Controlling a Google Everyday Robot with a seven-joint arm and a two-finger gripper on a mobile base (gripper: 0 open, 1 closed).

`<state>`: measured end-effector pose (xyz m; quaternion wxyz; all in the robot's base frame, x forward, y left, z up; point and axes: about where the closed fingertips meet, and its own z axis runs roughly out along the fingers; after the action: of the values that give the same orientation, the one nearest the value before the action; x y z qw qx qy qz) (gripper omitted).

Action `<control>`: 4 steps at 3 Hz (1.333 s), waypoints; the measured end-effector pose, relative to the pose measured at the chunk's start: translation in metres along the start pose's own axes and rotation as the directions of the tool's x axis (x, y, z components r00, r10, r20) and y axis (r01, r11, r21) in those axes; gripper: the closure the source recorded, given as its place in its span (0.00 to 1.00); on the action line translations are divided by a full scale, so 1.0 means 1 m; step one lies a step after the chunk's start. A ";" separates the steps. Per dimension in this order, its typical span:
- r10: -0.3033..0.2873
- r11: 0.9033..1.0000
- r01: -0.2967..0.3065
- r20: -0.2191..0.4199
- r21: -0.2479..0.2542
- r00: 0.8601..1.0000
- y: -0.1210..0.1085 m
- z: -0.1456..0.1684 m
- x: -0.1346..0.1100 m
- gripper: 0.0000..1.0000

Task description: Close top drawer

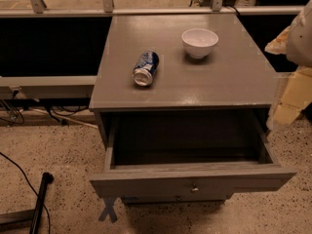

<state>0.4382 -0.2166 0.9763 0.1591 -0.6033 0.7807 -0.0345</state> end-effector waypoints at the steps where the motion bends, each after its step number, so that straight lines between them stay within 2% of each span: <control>1: 0.000 1.000 0.000 0.000 0.000 1.000 0.000 0.000 0.000 0.00; 2: -0.014 1.000 0.014 -0.056 -0.004 0.998 0.000 0.002 0.003 0.00; 3: -0.091 0.996 0.090 -0.031 -0.023 0.995 0.027 0.020 0.002 0.00; 4: -0.106 0.992 0.115 0.149 -0.053 0.983 0.085 0.081 0.024 0.00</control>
Offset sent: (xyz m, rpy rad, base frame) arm -0.0008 -0.0084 -0.0124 -0.1450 0.0710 0.0028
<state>0.3771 -0.2053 0.8740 0.1949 -0.6512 0.7330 0.0250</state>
